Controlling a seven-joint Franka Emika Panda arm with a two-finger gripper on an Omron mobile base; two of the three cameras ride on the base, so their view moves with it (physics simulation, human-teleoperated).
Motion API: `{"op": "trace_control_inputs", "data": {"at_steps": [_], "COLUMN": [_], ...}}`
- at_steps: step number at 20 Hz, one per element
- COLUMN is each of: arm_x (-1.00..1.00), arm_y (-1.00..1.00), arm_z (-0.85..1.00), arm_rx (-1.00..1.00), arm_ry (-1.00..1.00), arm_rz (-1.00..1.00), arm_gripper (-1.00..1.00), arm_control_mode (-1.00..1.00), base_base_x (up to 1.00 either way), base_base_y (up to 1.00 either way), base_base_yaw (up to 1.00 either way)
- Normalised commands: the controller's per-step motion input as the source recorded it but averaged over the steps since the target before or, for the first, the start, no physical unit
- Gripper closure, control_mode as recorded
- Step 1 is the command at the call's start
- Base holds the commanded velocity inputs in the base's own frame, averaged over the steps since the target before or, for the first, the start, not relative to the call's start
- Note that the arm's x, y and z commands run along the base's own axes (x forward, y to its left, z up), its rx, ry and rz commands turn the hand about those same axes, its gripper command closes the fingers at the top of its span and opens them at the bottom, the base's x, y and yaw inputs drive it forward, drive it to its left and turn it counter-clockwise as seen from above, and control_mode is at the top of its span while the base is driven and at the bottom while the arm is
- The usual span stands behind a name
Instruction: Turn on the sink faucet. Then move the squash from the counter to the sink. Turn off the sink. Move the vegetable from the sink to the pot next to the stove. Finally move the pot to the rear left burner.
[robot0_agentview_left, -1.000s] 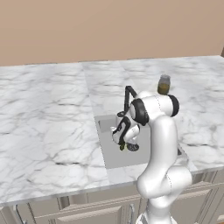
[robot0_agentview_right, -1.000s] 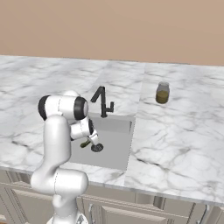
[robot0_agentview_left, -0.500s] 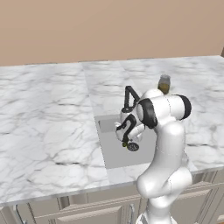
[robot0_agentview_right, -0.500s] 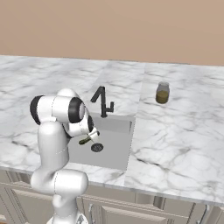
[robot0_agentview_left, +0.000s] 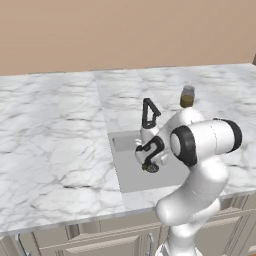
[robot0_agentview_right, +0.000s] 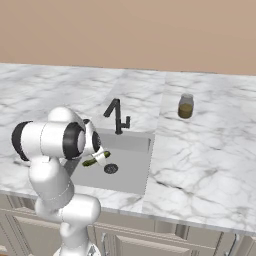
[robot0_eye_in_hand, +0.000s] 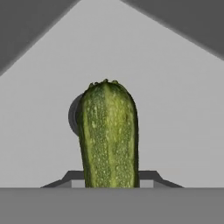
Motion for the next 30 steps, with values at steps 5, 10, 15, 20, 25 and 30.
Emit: {"op": "trace_control_inputs", "data": {"at_steps": [5,10,15,20,25,30], "arm_x": [-0.65,-0.45,-0.48,-0.52,-0.60,-0.59], "arm_y": [0.01,0.03,0.02,0.04,0.00,0.00], "arm_z": [0.70,0.85,0.79,0.71,0.60,0.53], "arm_rx": [0.00,0.00,0.00,0.00,-0.01,-0.02], "arm_ry": [-0.02,-0.01,0.00,0.00,0.00,0.00], "arm_rz": [-0.07,-0.06,-0.04,-0.01,0.00,0.00], "arm_gripper": [1.00,1.00,1.00,1.00,1.00,1.00], "arm_control_mode": [-1.00,-1.00,-1.00,-1.00,-1.00,-1.00], "base_base_x": [0.00,0.00,0.00,0.00,0.00,0.00], "base_base_y": [0.00,0.00,0.00,0.00,0.00,0.00], "base_base_yaw": [0.00,0.00,0.00,0.00,0.00,0.00]}}
